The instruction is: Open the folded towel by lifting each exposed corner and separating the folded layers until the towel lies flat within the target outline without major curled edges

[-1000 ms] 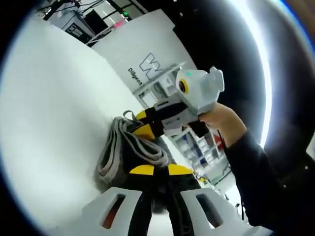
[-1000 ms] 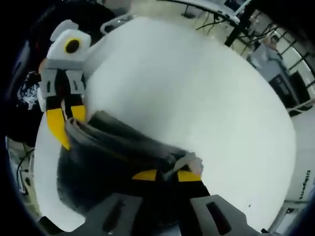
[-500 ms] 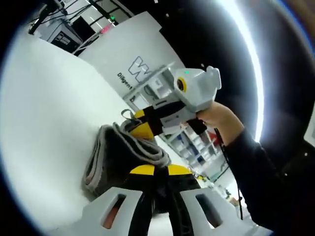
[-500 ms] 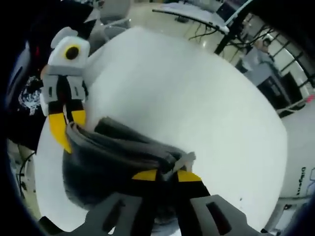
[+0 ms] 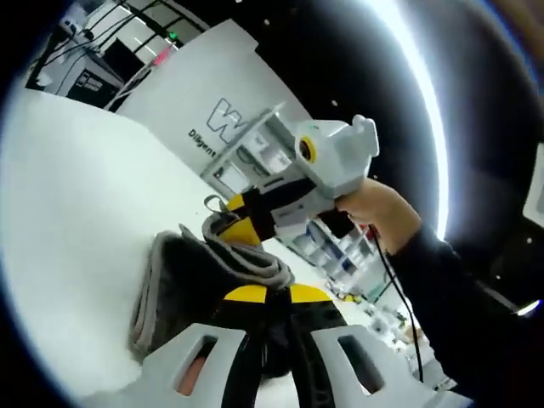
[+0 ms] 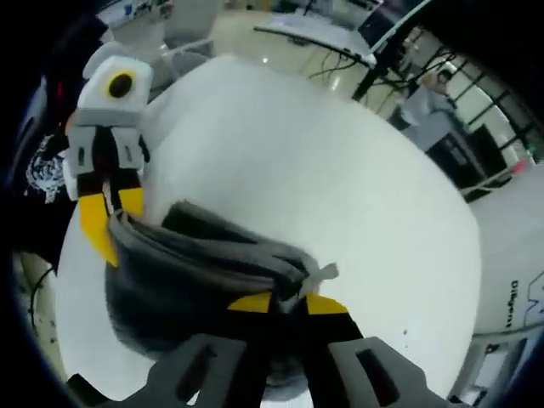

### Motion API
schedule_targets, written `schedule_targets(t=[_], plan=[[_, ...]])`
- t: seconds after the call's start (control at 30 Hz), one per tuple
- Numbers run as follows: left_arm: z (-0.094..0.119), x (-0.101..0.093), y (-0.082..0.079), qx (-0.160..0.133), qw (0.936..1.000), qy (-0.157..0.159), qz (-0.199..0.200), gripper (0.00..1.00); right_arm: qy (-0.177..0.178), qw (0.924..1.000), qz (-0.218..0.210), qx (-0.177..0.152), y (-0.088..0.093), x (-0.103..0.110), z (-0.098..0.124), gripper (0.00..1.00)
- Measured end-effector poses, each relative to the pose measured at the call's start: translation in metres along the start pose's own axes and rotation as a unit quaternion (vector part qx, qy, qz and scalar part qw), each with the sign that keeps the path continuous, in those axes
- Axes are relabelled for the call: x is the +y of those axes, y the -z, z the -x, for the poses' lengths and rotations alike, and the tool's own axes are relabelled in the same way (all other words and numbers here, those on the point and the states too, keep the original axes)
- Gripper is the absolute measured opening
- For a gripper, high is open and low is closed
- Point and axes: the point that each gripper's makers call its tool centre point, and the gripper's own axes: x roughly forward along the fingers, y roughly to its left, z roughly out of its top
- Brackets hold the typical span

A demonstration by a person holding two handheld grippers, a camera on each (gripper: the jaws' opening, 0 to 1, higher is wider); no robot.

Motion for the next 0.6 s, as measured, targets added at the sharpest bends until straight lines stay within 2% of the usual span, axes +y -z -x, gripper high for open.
schedule_targets(t=[0.33,0.43,0.5,0.6], plan=[[-0.006,-0.009,-0.002,0.008,0.9998,0.006,-0.014,0.04,0.022,0.9997,-0.010,-0.011,0.005,-0.006,0.011,0.07],[-0.007,-0.016,-0.003,0.007,0.9990,0.010,-0.044,0.04,0.026,0.9992,-0.027,-0.015,0.007,-0.006,0.016,0.07],[-0.008,-0.018,-0.008,0.000,0.9963,0.007,-0.086,0.04,0.031,0.9988,-0.035,-0.017,0.007,-0.006,0.020,0.07],[-0.010,-0.025,-0.008,0.001,0.9959,0.011,-0.090,0.04,0.041,0.9982,-0.037,-0.023,0.008,-0.012,0.027,0.08]])
